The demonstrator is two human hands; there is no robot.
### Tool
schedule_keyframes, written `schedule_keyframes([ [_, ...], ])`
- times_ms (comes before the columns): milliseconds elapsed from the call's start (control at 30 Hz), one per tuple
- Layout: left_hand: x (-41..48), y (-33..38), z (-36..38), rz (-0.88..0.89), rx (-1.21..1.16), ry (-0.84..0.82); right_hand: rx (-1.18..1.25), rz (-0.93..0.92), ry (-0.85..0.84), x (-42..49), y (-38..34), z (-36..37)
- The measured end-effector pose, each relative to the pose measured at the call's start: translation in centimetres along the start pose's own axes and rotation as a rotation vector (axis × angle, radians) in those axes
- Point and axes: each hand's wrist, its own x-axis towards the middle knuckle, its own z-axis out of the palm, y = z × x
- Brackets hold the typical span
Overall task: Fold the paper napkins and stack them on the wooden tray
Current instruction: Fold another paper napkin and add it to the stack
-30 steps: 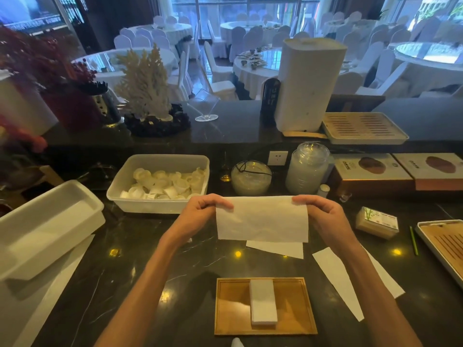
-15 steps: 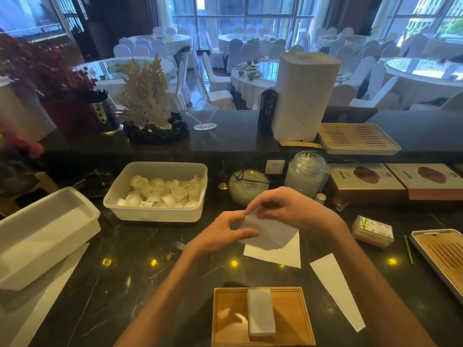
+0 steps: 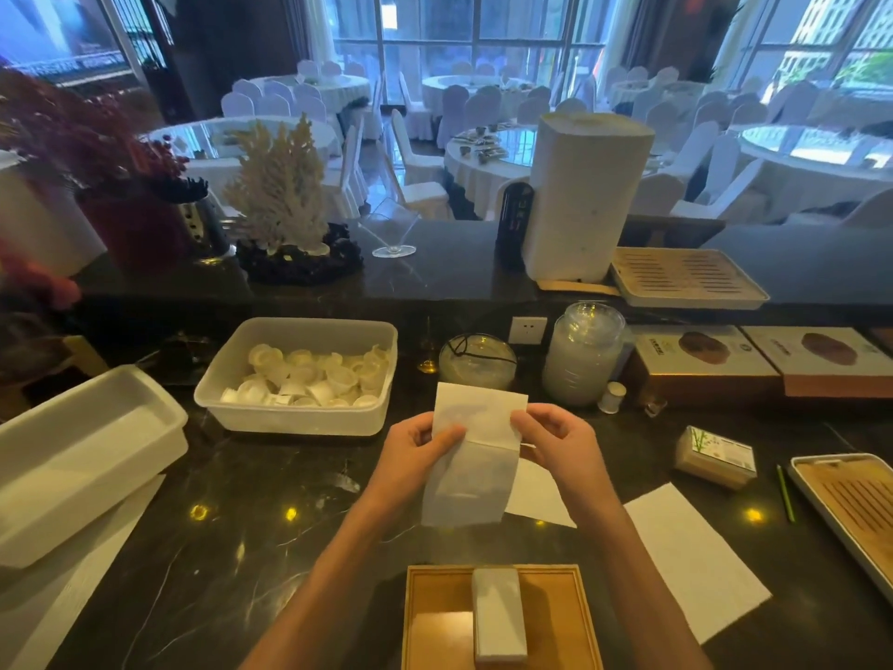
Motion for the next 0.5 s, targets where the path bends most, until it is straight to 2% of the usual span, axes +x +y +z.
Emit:
schedule_keyframes([
  [300, 0.0, 0.0, -0.1, -0.009, -0.067, 0.001, -0.022, -0.054, 0.028, 0.1, -0.8, -0.2],
  [400, 0.2, 0.2, 0.0, -0.007, -0.072, 0.037, 0.016, 0.034, -0.098, 0.1, -1.1, -0.2],
  [500, 0.6, 0.2, -0.1, 0.006, -0.058, 0.093, -0.046, 0.069, -0.178, -0.1, -0.4, -0.4],
])
